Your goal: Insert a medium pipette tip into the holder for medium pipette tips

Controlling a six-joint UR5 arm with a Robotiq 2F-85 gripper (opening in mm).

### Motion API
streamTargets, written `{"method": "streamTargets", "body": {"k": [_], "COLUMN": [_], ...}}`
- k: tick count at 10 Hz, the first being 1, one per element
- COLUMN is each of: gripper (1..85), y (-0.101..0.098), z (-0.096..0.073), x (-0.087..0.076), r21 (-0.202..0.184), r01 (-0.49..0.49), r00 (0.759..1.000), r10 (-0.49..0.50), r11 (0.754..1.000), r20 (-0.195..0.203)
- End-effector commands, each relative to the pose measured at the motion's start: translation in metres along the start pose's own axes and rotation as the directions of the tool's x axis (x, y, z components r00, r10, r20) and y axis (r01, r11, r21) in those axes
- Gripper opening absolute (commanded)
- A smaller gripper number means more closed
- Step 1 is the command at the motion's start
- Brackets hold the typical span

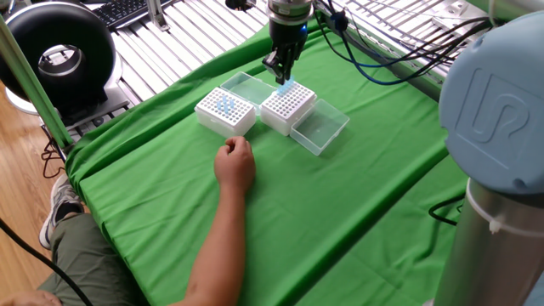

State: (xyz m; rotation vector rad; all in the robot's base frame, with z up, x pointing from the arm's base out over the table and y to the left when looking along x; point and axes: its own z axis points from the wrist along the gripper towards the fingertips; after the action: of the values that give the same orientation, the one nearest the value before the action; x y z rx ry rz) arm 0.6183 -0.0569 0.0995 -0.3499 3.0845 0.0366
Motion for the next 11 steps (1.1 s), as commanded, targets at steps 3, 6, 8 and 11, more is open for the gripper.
{"method": "streamTargets", "body": {"k": [3, 6, 8, 11], "gripper": [25.3, 25.0, 25.0, 25.0], "y": [0.039, 0.075, 0.104, 0.120], "z": [-0.003, -0.001, 0.005, 0.011], "x": [-0.009, -0.023, -0.036, -0.049], "r21": [-0.024, -0.031, -0.076, -0.084], "r01": [-0.088, -0.132, -0.192, -0.267], "r00": [0.996, 0.991, 0.981, 0.963], "r10": [0.088, 0.132, 0.193, 0.268], "r11": [0.996, 0.991, 0.978, 0.960], "r20": [-0.014, -0.011, -0.005, -0.001]}}
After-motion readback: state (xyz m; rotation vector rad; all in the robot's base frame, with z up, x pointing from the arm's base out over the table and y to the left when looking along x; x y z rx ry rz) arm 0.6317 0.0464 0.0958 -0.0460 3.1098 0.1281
